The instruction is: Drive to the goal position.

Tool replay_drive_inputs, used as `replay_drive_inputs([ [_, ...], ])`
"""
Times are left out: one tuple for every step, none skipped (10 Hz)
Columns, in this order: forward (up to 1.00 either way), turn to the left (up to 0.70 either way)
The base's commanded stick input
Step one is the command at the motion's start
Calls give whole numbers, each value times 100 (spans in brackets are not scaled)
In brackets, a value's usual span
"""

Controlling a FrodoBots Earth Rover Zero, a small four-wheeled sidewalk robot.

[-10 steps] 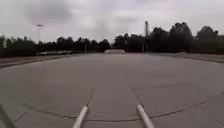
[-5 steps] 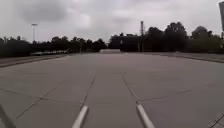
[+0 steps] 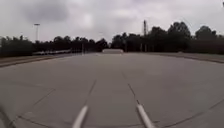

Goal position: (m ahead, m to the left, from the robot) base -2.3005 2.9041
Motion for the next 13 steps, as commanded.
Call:
replay_drive_inputs([
  [100, 0],
  [100, 0],
  [100, 0],
  [100, 0],
  [100, 0],
  [100, 0],
  [100, 0],
  [100, 0],
  [100, 0],
  [100, 0],
  [100, 0],
  [100, 0],
  [100, 0],
])
